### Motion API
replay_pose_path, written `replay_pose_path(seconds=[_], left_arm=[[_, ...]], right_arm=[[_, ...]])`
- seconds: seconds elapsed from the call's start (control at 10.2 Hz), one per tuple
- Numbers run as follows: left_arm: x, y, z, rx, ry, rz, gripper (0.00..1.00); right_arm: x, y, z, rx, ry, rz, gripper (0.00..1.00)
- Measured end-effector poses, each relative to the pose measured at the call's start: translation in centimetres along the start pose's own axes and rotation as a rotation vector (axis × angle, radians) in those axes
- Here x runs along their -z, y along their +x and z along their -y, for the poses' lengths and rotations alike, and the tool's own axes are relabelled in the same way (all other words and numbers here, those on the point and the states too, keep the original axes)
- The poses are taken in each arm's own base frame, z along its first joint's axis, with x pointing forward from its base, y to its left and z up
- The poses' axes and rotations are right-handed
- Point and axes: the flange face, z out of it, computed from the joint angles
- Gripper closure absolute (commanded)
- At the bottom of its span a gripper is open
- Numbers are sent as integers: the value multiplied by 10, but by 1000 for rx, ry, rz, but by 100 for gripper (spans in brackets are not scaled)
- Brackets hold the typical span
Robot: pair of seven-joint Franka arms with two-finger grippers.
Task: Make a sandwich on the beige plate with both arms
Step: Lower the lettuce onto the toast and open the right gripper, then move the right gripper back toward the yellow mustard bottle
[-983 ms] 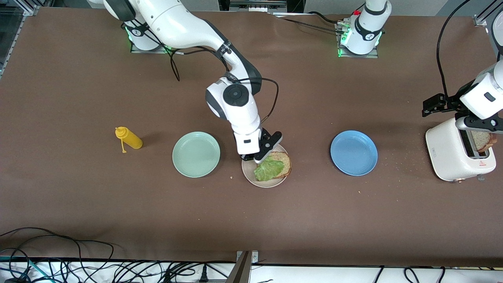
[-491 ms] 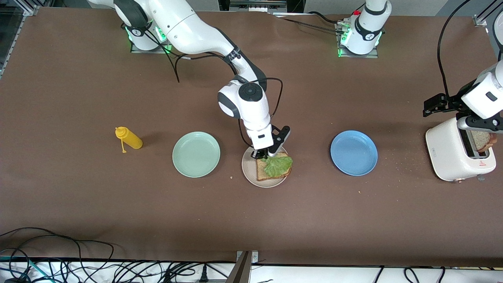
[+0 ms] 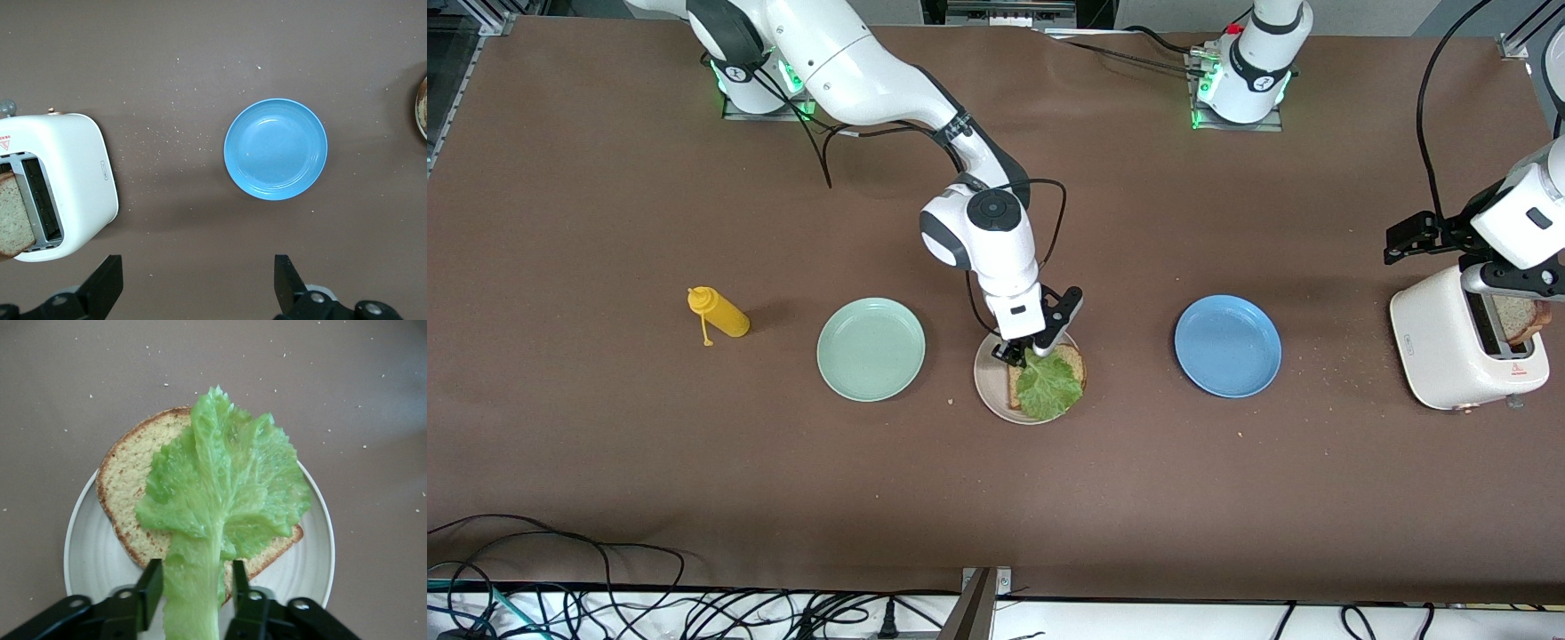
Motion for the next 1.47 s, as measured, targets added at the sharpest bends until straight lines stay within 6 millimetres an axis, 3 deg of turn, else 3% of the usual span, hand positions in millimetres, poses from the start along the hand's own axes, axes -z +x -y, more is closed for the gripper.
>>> replay_pose_path(seconds=[0.2,0.39,0.69,0.88,0.98,1.18,1.47], left_arm=[[0,0,0,0,0,0,0],[0,0,0,0,0,0,0],[0,0,1,2,0,0,0],[0,0,1,2,0,0,0],[0,0,1,1,0,0,0],[0,0,1,2,0,1,0],[0,0,1,2,0,1,0]], right_arm=[[2,0,-6,-5,-7,-1,0],[18,2,-32,-63,-5,10,0],[102,-9,-118,-256,73,103,0],[156,-57,-199,-376,84,257,0],[171,-90,-244,-445,65,320,0],[183,-155,-320,-555,-14,409,0],[193,-248,-395,-618,-22,528,0]])
